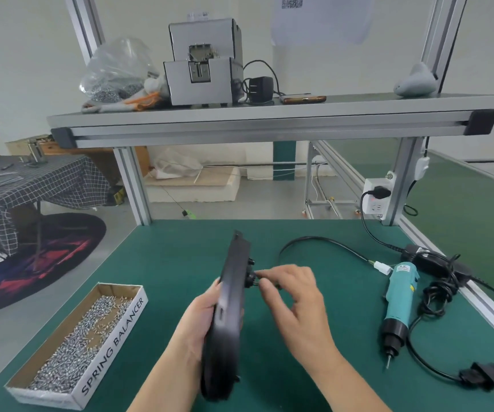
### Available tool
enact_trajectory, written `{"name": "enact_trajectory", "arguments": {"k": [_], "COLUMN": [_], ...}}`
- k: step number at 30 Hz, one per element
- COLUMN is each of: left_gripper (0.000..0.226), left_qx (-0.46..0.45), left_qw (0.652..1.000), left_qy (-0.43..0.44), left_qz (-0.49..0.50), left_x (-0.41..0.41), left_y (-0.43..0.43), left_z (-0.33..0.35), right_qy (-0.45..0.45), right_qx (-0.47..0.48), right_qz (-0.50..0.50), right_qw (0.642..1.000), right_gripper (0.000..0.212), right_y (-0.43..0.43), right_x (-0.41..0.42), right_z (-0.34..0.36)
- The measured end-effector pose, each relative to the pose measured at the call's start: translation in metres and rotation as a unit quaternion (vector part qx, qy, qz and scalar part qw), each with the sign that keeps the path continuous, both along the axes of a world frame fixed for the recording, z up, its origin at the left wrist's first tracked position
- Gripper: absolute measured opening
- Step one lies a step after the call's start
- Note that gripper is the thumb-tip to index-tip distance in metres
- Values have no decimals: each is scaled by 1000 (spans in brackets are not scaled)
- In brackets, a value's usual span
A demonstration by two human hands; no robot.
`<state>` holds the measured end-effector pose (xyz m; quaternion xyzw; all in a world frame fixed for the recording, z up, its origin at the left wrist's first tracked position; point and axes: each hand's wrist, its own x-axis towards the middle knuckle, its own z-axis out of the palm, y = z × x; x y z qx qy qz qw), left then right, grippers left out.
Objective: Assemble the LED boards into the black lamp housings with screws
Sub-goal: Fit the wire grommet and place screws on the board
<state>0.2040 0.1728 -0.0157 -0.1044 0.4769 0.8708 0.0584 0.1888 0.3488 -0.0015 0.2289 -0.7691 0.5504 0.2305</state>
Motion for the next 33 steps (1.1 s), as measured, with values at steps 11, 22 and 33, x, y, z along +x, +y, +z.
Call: {"name": "enact_trajectory", "arguments": {"k": [11, 22, 33], "left_gripper": [30, 42, 44], "left_qx": [-438, -558, -585], "left_qw": [826, 719, 691], "left_qy": [353, 411, 420], "left_qz": [-23, 45, 62], "left_x": [9, 33, 27], "left_y": [16, 4, 2], "left_z": [55, 29, 33], "right_qy": [-277, -171, -153], "right_qx": [-144, 154, 89], "right_qz": [342, 229, 208], "right_qw": [886, 946, 962], "right_gripper": [79, 65, 51], "right_y": [47, 39, 32], "right_x": [-11, 1, 2], "right_z": [29, 35, 32]}}
